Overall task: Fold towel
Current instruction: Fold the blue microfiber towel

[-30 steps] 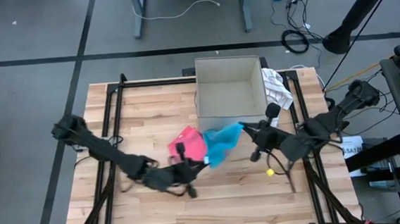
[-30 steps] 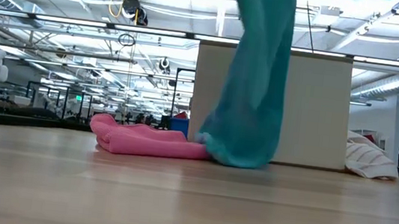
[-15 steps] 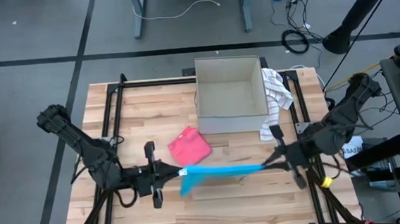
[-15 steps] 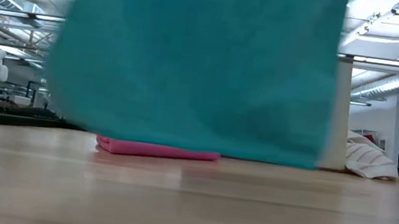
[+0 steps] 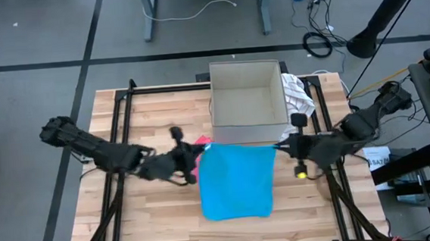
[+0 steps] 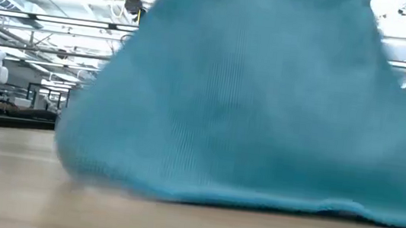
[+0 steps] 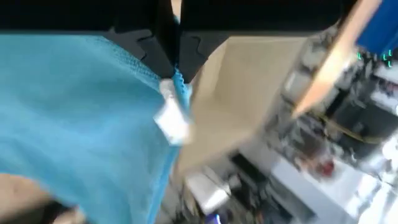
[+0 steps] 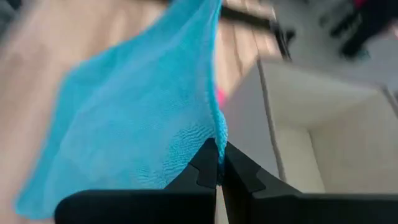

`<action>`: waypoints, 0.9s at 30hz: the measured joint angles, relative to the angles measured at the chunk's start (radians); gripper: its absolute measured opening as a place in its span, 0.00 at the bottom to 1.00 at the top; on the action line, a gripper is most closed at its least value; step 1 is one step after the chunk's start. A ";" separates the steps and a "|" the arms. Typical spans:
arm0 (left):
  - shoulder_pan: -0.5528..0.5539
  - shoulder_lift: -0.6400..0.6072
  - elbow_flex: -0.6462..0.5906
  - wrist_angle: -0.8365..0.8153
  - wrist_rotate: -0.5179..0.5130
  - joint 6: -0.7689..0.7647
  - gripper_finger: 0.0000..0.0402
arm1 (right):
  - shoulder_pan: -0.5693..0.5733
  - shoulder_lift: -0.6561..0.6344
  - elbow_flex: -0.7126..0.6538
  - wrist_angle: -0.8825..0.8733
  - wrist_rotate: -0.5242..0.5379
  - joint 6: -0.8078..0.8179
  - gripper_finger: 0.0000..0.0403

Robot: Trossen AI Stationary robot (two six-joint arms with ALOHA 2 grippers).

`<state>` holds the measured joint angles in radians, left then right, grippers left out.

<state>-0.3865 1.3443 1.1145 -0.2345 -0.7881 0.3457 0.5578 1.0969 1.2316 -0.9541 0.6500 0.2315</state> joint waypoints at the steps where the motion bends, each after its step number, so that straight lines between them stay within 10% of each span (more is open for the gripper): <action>1: 0.027 0.022 0.000 -0.006 0.047 -0.010 0.00 | -0.016 0.020 0.000 -0.031 -0.003 0.014 0.00; 10: 0.118 0.203 0.000 -0.091 0.205 -0.054 0.00 | -0.083 0.185 -0.093 -0.134 -0.043 0.075 0.00; 27: 0.021 0.256 0.000 -0.111 0.488 -0.133 0.00 | 0.006 0.232 -0.405 0.301 -0.304 0.107 0.00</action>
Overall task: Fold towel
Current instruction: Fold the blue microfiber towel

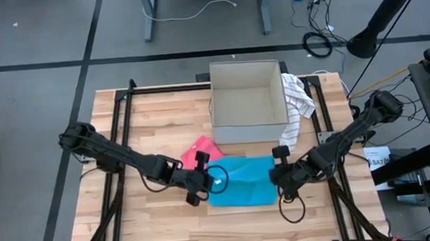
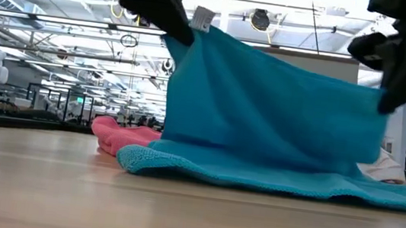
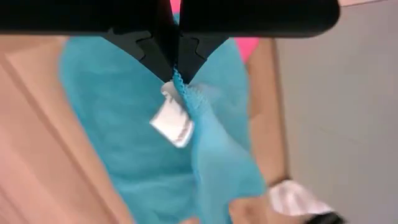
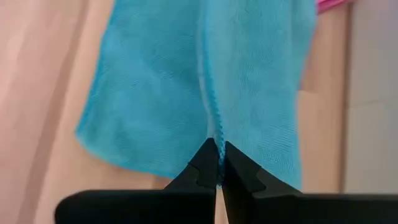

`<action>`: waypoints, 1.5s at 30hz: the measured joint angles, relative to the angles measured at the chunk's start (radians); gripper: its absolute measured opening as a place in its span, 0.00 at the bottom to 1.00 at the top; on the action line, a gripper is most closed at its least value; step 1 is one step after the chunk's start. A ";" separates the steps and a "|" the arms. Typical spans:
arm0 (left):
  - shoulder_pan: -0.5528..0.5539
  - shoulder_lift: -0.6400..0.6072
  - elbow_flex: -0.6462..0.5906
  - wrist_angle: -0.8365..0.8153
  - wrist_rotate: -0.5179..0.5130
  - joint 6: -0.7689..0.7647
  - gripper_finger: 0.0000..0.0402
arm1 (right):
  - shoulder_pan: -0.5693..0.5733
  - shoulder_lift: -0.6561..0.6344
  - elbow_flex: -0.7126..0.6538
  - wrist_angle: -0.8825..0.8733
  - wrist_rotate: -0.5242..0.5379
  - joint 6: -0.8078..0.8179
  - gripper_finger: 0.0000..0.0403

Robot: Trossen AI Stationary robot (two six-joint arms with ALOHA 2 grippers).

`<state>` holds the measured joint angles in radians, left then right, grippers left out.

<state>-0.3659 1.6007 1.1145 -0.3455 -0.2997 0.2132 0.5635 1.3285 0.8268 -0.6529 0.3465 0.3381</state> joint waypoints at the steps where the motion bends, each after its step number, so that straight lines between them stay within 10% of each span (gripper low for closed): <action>1: -0.003 0.014 0.000 0.009 0.009 -0.004 0.00 | 0.005 0.000 -0.008 0.012 -0.011 0.003 0.00; 25: -0.010 0.154 0.002 0.021 0.077 0.058 0.00 | 0.080 0.183 -0.028 0.229 -0.234 -0.001 0.00; 38: -0.035 0.152 0.296 -0.366 -0.006 0.216 0.00 | 0.079 0.231 -0.028 0.293 -0.267 -0.010 0.00; 45: -0.044 0.216 0.299 -0.497 0.125 0.247 0.00 | 0.078 0.231 -0.027 0.296 -0.260 -0.011 0.00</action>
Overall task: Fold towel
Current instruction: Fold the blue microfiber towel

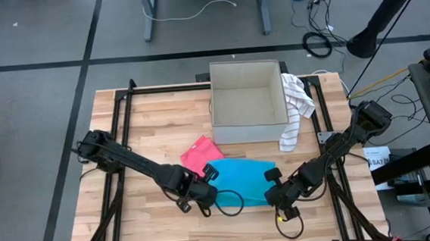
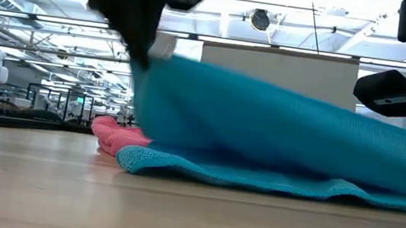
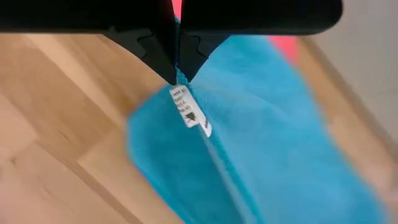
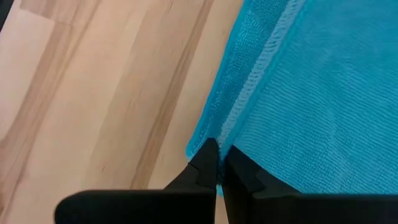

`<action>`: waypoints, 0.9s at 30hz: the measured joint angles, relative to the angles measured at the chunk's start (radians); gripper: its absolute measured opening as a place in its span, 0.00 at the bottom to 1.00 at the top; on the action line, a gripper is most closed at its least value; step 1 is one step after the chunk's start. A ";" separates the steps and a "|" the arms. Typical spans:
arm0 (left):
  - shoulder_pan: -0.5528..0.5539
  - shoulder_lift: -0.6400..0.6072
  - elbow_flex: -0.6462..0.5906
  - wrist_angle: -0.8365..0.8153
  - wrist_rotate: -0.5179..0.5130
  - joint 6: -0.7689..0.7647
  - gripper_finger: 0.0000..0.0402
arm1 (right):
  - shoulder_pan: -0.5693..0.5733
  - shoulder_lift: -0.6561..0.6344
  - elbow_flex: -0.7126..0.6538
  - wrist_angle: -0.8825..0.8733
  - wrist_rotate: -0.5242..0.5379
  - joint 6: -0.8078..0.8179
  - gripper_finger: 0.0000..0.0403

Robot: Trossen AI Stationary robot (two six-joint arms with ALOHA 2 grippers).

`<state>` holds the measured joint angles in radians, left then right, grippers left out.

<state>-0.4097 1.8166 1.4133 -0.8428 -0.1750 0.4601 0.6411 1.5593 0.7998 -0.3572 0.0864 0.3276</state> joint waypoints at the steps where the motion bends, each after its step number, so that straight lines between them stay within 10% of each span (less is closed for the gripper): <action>1: -0.004 0.019 0.000 -0.005 0.004 -0.002 0.00 | 0.000 0.000 0.000 -0.001 -0.001 0.000 0.00; 20: -0.063 0.166 -0.001 0.151 -0.001 -0.010 0.14 | 0.003 0.000 -0.001 -0.034 -0.022 0.027 0.00; 27: -0.062 0.166 -0.001 0.210 0.033 -0.042 0.28 | 0.010 0.000 -0.001 -0.035 -0.013 0.027 0.14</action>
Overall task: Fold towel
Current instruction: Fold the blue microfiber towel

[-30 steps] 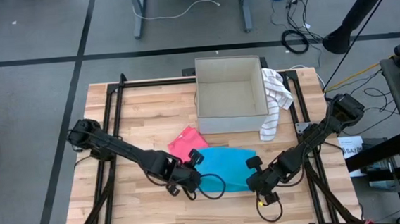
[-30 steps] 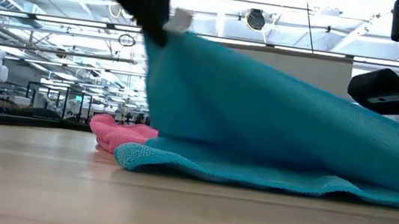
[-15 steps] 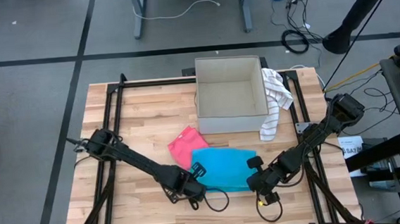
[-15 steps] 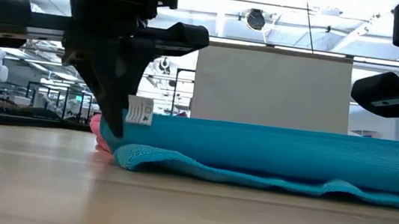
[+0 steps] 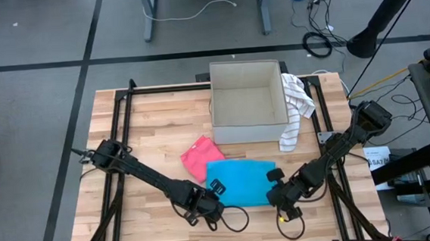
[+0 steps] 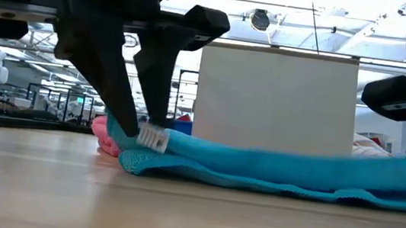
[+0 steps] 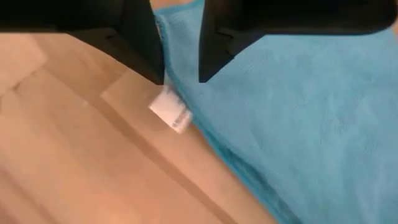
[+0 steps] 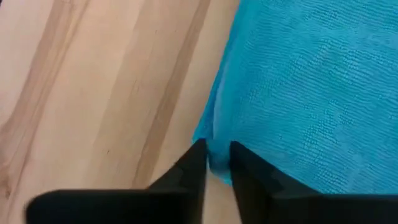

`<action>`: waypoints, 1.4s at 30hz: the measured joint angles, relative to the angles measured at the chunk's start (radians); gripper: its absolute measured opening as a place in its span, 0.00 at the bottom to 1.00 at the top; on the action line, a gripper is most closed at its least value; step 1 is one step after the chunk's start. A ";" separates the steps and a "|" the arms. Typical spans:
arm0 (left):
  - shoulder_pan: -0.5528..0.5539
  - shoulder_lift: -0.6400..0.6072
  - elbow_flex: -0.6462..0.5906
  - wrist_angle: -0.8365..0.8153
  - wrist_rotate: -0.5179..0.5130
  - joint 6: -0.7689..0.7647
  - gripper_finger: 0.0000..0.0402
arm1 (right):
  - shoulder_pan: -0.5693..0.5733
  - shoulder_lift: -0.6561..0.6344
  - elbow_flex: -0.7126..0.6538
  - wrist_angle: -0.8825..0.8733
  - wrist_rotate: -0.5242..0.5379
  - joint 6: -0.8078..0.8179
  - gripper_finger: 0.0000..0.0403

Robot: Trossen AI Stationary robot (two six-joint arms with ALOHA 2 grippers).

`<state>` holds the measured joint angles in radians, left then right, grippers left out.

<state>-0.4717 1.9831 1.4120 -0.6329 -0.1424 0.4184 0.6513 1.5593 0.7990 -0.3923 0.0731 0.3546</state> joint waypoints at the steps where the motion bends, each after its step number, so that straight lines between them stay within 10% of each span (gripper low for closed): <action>1: 0.000 0.000 0.000 0.007 0.003 -0.002 0.30 | 0.003 0.000 0.000 0.000 0.000 0.000 0.18; 13: 0.004 0.056 -0.008 0.080 0.068 -0.079 0.42 | 0.037 0.064 0.000 0.039 0.066 0.026 0.41; 29: 0.005 0.010 -0.006 0.145 -0.005 -0.171 0.42 | 0.067 0.130 0.002 0.112 0.133 0.075 0.06; 42: 0.034 0.087 -0.006 0.658 -0.033 -0.229 0.42 | 0.019 0.138 0.060 0.189 0.190 0.062 0.01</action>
<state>-0.4377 2.0705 1.4063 0.0248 -0.1750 0.1892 0.6705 1.6974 0.8591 -0.2030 0.2631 0.4165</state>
